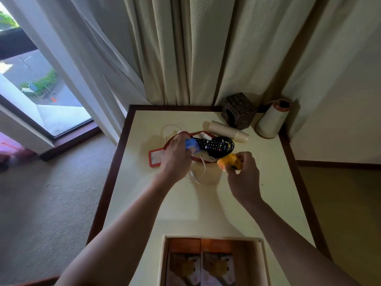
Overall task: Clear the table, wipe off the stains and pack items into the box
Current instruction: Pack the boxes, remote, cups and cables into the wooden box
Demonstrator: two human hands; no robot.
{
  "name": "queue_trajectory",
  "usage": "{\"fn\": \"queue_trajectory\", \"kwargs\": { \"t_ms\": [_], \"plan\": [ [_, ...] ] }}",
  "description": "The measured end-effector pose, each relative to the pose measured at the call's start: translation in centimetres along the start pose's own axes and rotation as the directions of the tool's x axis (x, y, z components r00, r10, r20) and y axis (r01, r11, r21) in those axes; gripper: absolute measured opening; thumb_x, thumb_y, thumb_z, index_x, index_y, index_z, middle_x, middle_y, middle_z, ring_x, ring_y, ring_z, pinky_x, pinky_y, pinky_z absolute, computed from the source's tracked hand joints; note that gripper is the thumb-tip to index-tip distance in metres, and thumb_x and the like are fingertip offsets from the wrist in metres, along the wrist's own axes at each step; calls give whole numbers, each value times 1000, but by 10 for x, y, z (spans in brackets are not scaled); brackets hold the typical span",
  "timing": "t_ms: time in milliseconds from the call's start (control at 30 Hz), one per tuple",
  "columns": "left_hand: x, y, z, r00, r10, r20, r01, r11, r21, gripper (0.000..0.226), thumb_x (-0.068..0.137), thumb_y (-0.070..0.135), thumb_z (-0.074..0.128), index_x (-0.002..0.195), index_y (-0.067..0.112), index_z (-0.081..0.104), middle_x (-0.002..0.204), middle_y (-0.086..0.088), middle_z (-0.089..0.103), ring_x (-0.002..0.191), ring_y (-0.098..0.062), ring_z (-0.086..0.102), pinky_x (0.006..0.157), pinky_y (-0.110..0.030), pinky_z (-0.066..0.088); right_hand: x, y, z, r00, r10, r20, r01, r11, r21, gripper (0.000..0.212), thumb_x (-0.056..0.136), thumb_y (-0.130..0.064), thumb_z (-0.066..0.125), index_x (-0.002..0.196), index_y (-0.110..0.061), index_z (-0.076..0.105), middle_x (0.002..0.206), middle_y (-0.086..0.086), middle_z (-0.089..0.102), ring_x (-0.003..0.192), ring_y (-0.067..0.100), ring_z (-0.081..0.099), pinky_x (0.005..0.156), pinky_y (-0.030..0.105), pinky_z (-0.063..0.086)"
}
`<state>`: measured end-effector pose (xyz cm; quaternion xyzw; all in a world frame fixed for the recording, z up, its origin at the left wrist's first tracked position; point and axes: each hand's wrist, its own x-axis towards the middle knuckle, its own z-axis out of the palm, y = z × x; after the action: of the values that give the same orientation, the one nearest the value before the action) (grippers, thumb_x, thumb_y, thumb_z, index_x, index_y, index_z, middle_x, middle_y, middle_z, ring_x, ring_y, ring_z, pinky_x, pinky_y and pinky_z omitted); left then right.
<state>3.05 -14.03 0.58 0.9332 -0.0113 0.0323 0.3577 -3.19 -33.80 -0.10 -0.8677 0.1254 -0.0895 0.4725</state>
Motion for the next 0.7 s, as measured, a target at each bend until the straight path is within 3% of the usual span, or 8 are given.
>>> {"fn": "queue_trajectory", "kwargs": {
  "t_ms": [67,133,267,333,467,533,600,700],
  "plan": [
    [-26,14,-15,997,2,-72,-7,997,-77,28,96,8,62,119,23,58,100,8,62,85,-15,58,64,-20,38,-16,-8,-20,999,-53,15,52,998,27,28,90,-13,72,109,-23,53,103,-3,58,89,9,55,71,11,38],
    [-61,24,-29,998,-3,-58,-12,967,-253,30,95,9,67,120,24,61,104,2,68,85,-16,65,67,-24,51,-38,-13,-41,994,-65,93,61,997,51,29,91,-13,72,111,-24,55,101,-8,61,89,5,58,73,15,43],
    [-149,38,-44,985,17,169,74,853,-517,23,94,23,71,116,22,64,100,-7,73,90,-24,74,72,-45,64,-86,-16,-82,943,-57,329,59,998,4,26,88,-18,75,104,-31,59,95,-11,64,86,4,60,70,24,50],
    [-189,40,-39,945,46,324,138,842,-521,20,93,26,68,113,23,65,98,-6,72,91,-26,73,75,-50,63,-107,-15,-100,880,-45,472,74,996,-44,23,84,-20,78,96,-31,62,89,-9,65,81,7,62,70,28,53],
    [-242,31,-7,844,-29,536,288,867,-407,14,97,14,64,108,23,66,99,-4,71,92,-18,73,72,-39,63,-143,-2,-118,796,13,605,157,961,-227,14,81,-26,73,89,-31,62,82,-8,66,73,9,62,67,34,55],
    [-254,20,8,822,-86,563,342,865,-366,9,100,14,63,108,20,65,100,-6,70,87,-14,73,64,-33,60,-153,8,-116,776,63,627,255,879,-404,20,84,-33,68,103,-33,64,98,-6,65,83,13,63,73,33,56],
    [-260,11,18,807,-134,576,397,845,-359,4,101,19,64,105,21,63,103,-9,70,88,-15,75,68,-40,64,-158,15,-111,791,99,604,332,760,-559,26,89,-35,65,114,-30,63,108,1,62,93,20,63,79,33,54],
    [-266,3,25,799,-184,573,452,812,-369,5,98,26,67,103,26,64,108,-14,72,95,-25,76,81,-57,62,-164,14,-100,796,85,599,444,591,-674,11,90,-23,61,101,-23,62,104,4,67,93,24,66,69,33,48]
  ]
}}
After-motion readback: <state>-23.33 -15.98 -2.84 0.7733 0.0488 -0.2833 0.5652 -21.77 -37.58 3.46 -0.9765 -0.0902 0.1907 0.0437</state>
